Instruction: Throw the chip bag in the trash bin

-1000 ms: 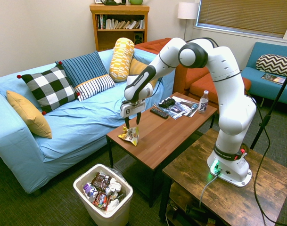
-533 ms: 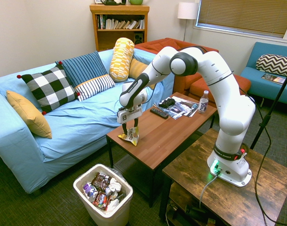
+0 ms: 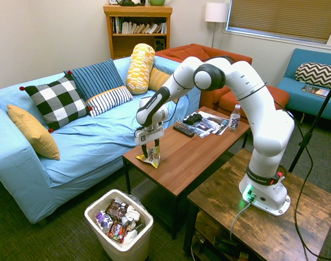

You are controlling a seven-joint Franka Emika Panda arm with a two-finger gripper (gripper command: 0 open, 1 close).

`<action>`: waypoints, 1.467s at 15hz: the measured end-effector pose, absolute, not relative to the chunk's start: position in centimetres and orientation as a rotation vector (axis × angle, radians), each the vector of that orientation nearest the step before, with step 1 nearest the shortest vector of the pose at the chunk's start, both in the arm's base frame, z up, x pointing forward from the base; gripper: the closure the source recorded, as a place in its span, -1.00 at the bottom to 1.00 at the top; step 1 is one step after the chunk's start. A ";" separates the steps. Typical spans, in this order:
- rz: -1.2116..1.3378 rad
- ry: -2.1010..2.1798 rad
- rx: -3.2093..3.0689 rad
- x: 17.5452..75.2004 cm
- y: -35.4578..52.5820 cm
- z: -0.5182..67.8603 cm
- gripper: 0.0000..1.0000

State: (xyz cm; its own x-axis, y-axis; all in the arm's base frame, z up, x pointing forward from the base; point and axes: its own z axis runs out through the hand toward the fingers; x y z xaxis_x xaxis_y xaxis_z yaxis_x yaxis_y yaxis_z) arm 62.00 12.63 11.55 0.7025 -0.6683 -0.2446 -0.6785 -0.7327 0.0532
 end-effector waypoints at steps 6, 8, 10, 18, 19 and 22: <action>0.393 1.142 -2.846 62.5 12.8 11.4 1.00; 0.392 1.144 -2.845 62.6 12.8 11.2 1.00; 0.382 1.148 -2.841 62.9 12.6 11.5 1.00; 0.321 1.085 -2.834 63.2 15.7 15.5 1.00; 0.304 1.054 -2.852 62.8 17.8 16.8 1.00; 0.258 0.955 -2.935 60.3 25.7 19.9 1.00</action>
